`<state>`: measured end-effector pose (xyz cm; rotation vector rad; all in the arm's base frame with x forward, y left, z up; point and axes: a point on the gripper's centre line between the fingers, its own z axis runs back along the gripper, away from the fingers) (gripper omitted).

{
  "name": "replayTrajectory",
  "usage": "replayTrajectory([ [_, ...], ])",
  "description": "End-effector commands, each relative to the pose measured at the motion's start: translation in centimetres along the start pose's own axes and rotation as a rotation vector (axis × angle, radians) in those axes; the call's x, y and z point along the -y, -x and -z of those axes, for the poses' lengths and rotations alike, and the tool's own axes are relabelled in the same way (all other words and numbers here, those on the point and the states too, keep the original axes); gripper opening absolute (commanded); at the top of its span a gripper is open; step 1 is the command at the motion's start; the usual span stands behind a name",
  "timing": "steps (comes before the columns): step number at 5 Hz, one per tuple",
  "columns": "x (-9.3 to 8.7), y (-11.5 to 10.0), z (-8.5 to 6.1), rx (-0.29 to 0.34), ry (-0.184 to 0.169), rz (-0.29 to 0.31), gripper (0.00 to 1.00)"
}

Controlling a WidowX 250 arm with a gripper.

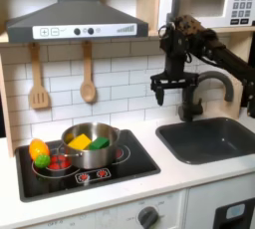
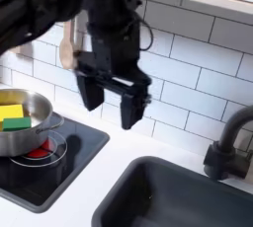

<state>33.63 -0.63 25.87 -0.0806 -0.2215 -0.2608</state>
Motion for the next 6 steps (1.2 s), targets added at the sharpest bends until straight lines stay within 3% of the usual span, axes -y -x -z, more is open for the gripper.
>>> replayTrajectory([
  [1,-3.0,2.0,-0.1,-0.006,-0.059,-0.056,1.00],
  [3,-6.8,3.0,-0.2,-0.014,-0.091,-0.124,1.00],
  [6,-11.4,3.0,0.8,-0.041,-0.126,-0.140,1.00],
])
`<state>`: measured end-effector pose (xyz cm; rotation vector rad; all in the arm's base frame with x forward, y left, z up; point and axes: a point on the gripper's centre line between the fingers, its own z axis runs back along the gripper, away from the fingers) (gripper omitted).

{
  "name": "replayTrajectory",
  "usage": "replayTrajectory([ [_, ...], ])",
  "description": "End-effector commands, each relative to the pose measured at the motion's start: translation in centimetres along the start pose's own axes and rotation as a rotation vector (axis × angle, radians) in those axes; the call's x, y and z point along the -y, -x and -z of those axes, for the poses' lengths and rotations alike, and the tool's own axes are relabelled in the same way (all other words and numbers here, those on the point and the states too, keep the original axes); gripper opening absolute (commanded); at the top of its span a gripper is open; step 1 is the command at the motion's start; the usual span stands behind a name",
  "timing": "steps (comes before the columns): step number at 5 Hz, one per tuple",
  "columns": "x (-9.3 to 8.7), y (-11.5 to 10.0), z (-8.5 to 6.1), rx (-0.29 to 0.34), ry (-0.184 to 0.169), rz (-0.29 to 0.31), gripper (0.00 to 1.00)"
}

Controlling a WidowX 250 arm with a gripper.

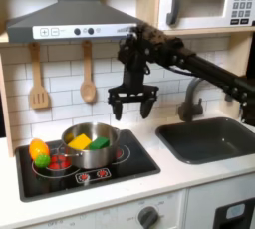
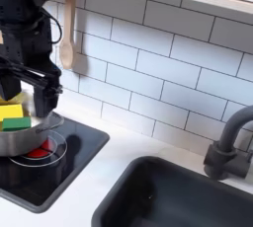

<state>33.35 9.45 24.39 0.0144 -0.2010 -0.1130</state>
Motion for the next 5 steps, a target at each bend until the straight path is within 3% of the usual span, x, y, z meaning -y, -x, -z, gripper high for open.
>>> replayTrajectory([
  [1,-2.7,-0.8,1.1,-0.019,-0.026,0.001,1.00],
  [3,-4.3,-1.8,2.5,-0.041,-0.034,0.052,1.00],
  [5,-5.0,-2.0,4.0,-0.061,-0.011,0.115,1.00],
])
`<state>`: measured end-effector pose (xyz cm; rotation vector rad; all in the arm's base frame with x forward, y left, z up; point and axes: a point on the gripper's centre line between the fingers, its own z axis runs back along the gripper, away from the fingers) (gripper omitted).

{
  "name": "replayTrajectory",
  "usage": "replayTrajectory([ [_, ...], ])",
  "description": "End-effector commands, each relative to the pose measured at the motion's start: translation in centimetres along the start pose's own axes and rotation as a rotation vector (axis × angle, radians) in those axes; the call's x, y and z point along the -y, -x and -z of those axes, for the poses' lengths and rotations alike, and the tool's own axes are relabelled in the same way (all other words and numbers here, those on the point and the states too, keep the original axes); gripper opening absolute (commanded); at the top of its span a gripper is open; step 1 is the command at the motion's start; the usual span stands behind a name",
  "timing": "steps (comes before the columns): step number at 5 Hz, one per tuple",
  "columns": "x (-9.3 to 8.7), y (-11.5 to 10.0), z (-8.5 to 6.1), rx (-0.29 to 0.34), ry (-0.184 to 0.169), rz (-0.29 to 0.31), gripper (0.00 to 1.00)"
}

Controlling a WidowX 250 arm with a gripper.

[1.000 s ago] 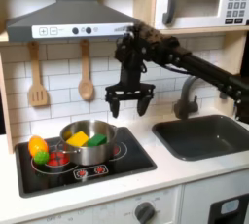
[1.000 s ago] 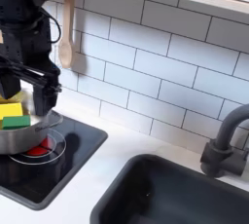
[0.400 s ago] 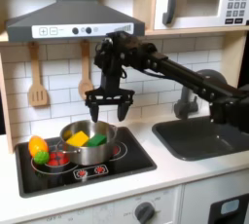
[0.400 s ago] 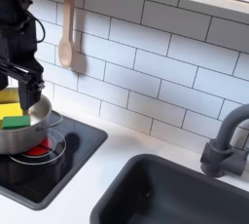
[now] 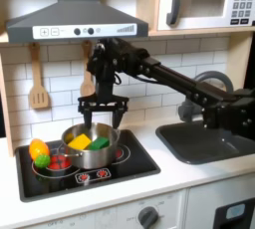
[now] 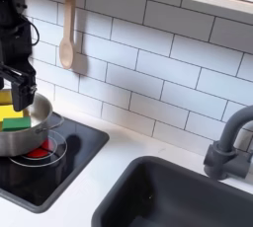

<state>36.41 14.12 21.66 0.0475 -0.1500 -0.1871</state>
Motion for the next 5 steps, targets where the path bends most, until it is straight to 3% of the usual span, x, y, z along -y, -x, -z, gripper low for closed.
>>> replayTrajectory([
  [1,0.1,-0.2,1.3,-0.015,0.042,0.092,1.00],
  [2,0.5,-0.4,2.3,-0.031,0.052,0.177,1.00],
  [5,-0.1,-1.0,4.0,-0.031,0.082,0.258,1.00],
])
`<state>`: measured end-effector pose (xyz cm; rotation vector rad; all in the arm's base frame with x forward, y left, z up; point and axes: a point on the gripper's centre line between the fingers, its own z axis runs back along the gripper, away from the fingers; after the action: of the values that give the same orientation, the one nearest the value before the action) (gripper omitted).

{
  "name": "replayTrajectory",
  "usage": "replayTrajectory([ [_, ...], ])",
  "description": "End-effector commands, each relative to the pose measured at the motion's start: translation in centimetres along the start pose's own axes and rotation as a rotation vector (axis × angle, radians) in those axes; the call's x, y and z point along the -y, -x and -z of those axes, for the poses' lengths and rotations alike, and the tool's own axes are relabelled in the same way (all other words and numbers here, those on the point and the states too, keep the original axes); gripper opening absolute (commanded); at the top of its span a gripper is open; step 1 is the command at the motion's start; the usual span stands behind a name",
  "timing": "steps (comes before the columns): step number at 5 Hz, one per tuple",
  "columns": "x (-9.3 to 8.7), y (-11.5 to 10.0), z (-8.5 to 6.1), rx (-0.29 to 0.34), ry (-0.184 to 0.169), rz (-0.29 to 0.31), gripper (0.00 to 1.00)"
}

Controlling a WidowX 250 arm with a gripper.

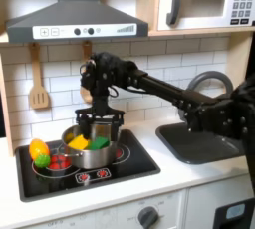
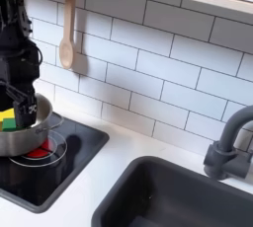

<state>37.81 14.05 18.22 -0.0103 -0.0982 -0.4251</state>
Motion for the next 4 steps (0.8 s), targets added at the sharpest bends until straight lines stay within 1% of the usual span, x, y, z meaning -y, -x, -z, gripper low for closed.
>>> replayTrajectory([
  [1,-0.4,0.1,0.4,0.012,-0.003,0.048,1.00],
  [2,-0.4,0.1,0.4,0.019,-0.008,0.077,1.00],
  [4,-0.3,0.4,1.5,0.010,0.009,0.093,1.00],
])
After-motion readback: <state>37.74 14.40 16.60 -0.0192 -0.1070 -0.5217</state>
